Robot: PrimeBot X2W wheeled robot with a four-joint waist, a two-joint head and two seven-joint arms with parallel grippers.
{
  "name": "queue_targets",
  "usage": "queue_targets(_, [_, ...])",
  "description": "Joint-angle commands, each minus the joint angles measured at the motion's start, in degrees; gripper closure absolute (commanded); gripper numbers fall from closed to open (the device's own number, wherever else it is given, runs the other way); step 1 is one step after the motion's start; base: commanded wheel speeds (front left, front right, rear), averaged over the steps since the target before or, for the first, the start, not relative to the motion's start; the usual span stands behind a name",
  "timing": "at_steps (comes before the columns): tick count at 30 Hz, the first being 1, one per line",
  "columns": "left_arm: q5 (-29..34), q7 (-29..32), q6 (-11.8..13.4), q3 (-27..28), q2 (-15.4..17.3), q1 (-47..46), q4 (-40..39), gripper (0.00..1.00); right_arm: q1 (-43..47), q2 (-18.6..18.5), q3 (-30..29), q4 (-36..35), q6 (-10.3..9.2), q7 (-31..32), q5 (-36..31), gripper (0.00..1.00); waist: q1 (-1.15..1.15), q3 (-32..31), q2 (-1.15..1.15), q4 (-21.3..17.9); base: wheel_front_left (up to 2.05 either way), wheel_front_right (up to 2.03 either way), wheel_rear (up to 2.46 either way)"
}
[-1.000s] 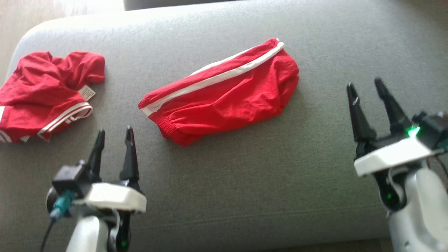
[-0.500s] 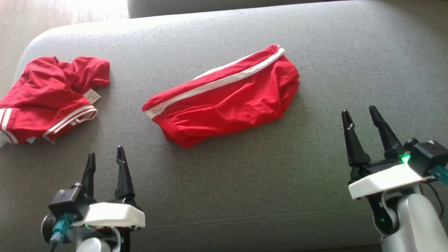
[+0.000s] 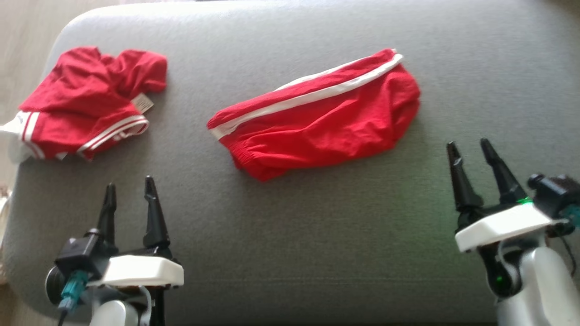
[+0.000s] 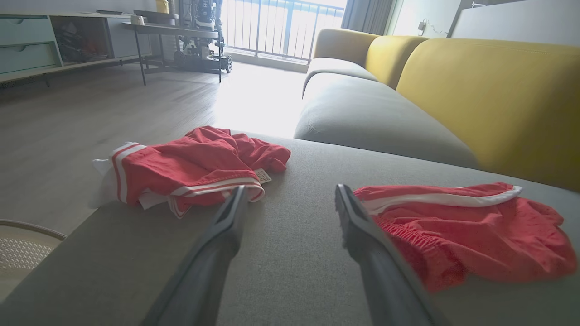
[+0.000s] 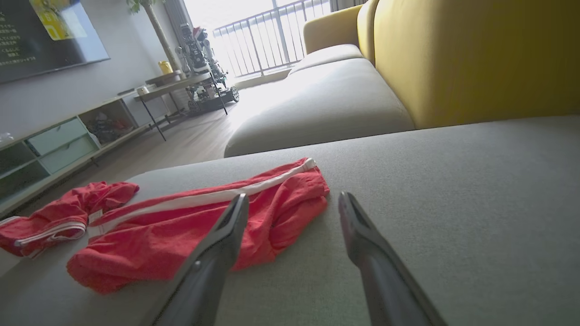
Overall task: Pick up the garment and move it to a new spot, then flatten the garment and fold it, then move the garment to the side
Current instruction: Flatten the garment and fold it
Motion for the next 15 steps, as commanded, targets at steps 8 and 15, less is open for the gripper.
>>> queue_targets(8, [3.4, -0.4, -3.9, 1.1, 0.2, -5.3, -0.2, 0.0, -9.9, 0.4, -3.1, 4.0, -0.02, 4.9, 12.5, 0.0, 0.0, 5.6, 0.0, 6.1, 0.0, 0.0, 0.0])
queue_targets(15, [3.1, -0.4, -4.3, 0.7, 0.2, -7.2, -0.9, 0.0, -16.9, 0.4, -6.2, 11.9, -0.02, 11.3, 20.1, 0.0, 0.0, 8.7, 0.0, 8.5, 0.0, 0.0, 0.0])
